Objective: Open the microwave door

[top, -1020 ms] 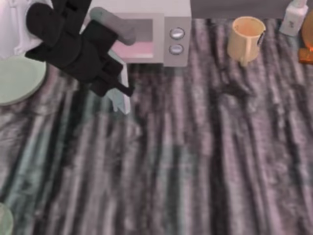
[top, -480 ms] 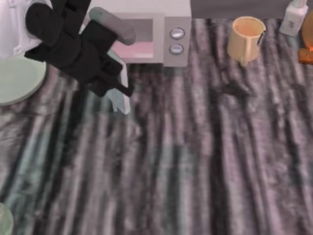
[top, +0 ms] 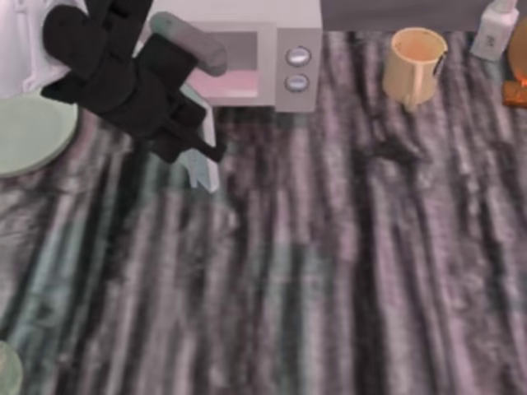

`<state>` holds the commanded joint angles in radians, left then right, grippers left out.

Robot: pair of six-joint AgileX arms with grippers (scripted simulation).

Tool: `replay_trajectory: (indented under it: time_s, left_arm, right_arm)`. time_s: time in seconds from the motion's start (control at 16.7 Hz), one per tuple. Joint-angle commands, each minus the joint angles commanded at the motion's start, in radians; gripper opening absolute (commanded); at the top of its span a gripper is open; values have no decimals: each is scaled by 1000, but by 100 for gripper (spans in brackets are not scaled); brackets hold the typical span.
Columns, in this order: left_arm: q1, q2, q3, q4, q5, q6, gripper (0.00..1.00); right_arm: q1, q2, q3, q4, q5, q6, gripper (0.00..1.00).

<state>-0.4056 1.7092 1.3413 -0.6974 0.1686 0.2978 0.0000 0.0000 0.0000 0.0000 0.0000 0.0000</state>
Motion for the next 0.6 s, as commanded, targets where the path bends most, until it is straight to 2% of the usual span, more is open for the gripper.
replay_trajectory:
  time_s: [0.24, 0.6]
  left_arm:
    - [9, -4, -6, -5, 16, 27, 0]
    - [65, -30, -31, -37, 83, 162, 0]
  right_arm:
    - [0, 0, 0, 0, 0, 0, 100]
    - [0, 0, 0, 0, 0, 0, 100]
